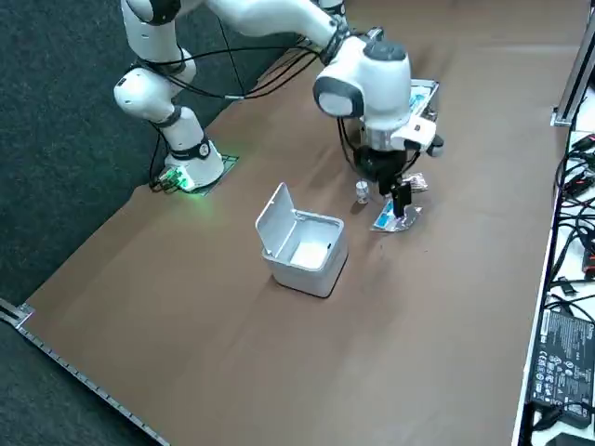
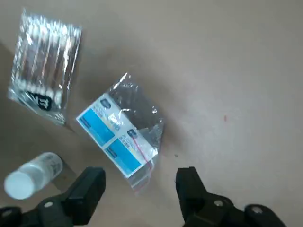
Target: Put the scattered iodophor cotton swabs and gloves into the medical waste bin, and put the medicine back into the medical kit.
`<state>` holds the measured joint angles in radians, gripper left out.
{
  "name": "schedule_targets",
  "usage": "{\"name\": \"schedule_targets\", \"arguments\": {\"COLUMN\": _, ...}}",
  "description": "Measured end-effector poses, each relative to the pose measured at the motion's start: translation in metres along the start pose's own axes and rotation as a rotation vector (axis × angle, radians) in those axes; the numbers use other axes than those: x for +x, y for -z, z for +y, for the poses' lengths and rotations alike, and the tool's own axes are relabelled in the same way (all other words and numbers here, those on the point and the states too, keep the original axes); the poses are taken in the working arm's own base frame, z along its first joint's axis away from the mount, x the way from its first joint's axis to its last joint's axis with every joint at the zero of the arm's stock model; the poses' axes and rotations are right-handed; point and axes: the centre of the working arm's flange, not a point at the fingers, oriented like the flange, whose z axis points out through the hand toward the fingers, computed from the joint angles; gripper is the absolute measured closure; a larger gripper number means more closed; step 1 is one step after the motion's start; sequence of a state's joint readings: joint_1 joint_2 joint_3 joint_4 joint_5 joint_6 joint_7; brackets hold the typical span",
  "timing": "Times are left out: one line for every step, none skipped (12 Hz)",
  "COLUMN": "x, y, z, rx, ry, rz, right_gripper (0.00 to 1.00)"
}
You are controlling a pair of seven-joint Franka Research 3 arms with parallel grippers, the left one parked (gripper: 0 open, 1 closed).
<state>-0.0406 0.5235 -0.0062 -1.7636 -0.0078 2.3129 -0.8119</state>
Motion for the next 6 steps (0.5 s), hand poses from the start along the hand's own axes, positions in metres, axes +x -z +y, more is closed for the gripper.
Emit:
{"name": "schedule_targets", "arguments": {"x": -0.009, "y": -0.022, "z": -0.002, "rx": 0.004, "ry": 0.043, "rz": -0.004, "right_gripper": 0.09}}
{"name": "schedule_targets", "arguments": {"x": -0.011, "y": -0.029, "z": -0.002, "rx": 0.008, "ry": 0.061, "rz": -0.008, "right_gripper": 0.1}}
{"name": "schedule_targets", "arguments": {"x": -0.013, "y": -0.033, "z": -0.001, "rx": 0.01, "ry": 0.074, "rz": -0.009, "right_gripper": 0.15}}
{"name": "schedule_targets", "arguments": {"x": -0.015, "y": -0.038, "z": 0.001, "rx": 0.009, "ry": 0.083, "rz": -0.011, "right_gripper": 0.18}}
{"name": "schedule_targets", "arguments": {"x": -0.016, "y": -0.042, "z": 0.002, "rx": 0.007, "ry": 0.092, "rz": -0.016, "right_gripper": 0.19}}
{"name": "schedule_targets", "arguments": {"x": -0.017, "y": -0.046, "z": 0.002, "rx": 0.006, "ry": 0.099, "rz": -0.021, "right_gripper": 0.22}}
